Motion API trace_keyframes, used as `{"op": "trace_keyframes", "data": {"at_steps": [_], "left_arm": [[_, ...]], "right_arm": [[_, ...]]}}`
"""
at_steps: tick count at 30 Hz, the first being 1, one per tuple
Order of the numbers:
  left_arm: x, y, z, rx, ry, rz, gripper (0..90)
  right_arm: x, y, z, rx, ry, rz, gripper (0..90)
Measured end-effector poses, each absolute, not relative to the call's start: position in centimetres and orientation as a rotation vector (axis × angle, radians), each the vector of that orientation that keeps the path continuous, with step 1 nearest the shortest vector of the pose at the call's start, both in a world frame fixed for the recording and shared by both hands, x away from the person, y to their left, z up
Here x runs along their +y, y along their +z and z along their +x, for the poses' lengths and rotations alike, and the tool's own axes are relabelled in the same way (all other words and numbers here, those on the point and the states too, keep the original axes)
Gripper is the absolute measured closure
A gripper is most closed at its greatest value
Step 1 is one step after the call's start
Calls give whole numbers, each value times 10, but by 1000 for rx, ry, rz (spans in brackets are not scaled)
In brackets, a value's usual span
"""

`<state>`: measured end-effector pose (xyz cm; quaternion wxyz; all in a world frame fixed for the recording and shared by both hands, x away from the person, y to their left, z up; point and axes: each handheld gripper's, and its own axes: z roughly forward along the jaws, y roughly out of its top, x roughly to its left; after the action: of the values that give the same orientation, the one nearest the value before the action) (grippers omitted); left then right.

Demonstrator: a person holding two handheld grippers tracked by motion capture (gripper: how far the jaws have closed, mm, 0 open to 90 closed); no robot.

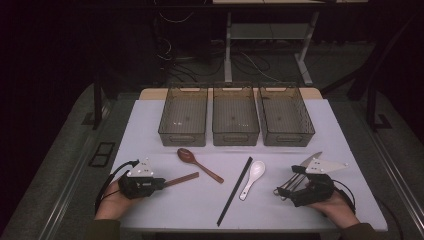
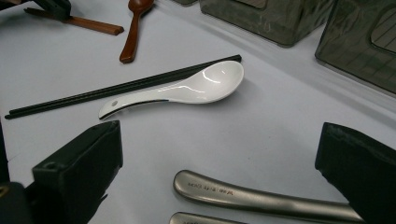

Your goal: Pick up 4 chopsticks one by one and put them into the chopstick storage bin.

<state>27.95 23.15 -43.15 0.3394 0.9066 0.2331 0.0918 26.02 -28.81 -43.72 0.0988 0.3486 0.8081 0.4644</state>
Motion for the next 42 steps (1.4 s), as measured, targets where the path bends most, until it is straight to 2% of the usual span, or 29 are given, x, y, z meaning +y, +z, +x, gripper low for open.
{"op": "trace_keyframes", "data": {"at_steps": [30, 42], "left_arm": [[222, -439, 282, 551, 198, 2391, 777], [223, -439, 284, 553, 146, 2378, 830]], "right_arm": [[-288, -438, 260, 2393, 1369, 1031, 7], [-287, -438, 260, 2395, 1368, 1025, 7]]}}
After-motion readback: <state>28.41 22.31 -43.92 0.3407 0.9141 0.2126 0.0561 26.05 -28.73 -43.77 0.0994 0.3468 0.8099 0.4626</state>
